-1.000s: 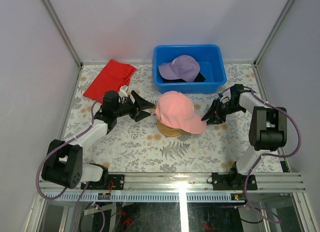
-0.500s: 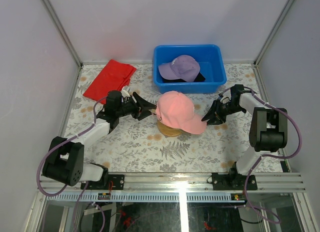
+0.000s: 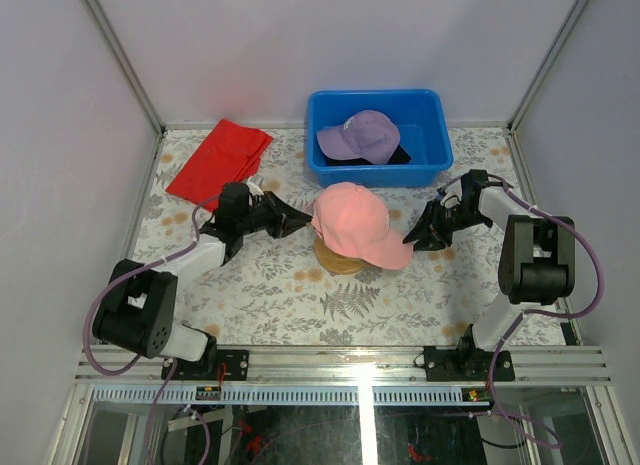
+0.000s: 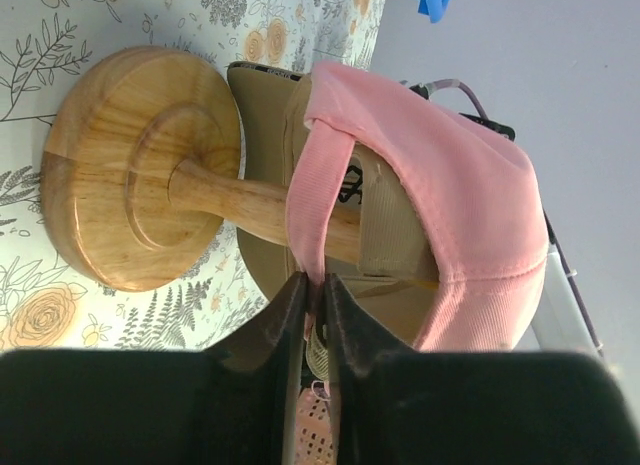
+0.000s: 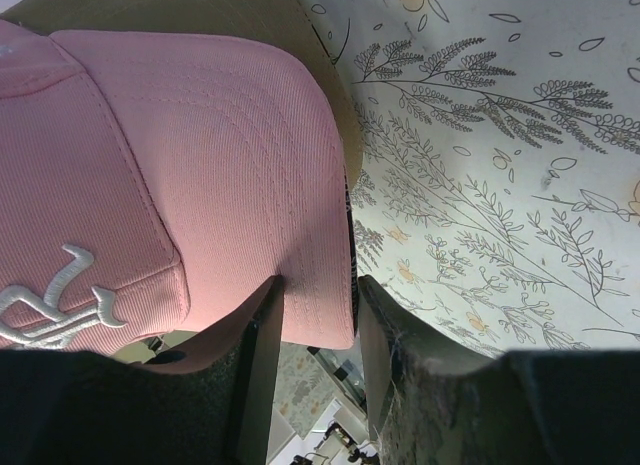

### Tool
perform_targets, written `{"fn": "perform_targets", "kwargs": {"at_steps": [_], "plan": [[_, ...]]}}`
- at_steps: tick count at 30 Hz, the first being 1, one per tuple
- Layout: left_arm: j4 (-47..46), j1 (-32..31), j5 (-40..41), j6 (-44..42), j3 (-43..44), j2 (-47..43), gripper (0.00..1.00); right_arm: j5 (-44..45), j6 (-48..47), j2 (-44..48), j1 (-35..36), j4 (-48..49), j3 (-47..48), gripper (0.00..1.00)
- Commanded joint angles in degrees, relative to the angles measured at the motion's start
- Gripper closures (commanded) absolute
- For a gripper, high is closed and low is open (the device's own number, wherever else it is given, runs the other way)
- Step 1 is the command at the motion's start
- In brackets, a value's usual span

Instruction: Stack the hats

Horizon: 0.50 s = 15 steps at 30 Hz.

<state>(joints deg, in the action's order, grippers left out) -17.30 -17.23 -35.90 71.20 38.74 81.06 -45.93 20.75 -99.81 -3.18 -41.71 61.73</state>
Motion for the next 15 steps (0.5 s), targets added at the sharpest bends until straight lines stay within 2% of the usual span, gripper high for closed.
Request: {"fn": "perform_targets", "kwargs": {"at_steps": [1,3,10,15], "plan": [[-3.5,-0.3,1.2,-0.8,0.6,2.1,0.94,4.1,-1.0,1.9,-0.7,-1.5,-0.7,0.61],[-3.6,-0.3,1.2,-1.4,0.1,2.5,1.00,4.1,-1.1,1.8,-0.7,-1.5,-0.5,0.61],[-4.2,-0.2,1.3,-4.1,-2.0,4.3,1.00,4.1,-1.0,1.6,-0.7,-1.4,-0.1,0.61],[-5.0,0.2,1.0,-5.9,-4.8,5.7,1.00,4.3,-1.2,1.5,-0.7,-1.6,0.1,0.56]]}}
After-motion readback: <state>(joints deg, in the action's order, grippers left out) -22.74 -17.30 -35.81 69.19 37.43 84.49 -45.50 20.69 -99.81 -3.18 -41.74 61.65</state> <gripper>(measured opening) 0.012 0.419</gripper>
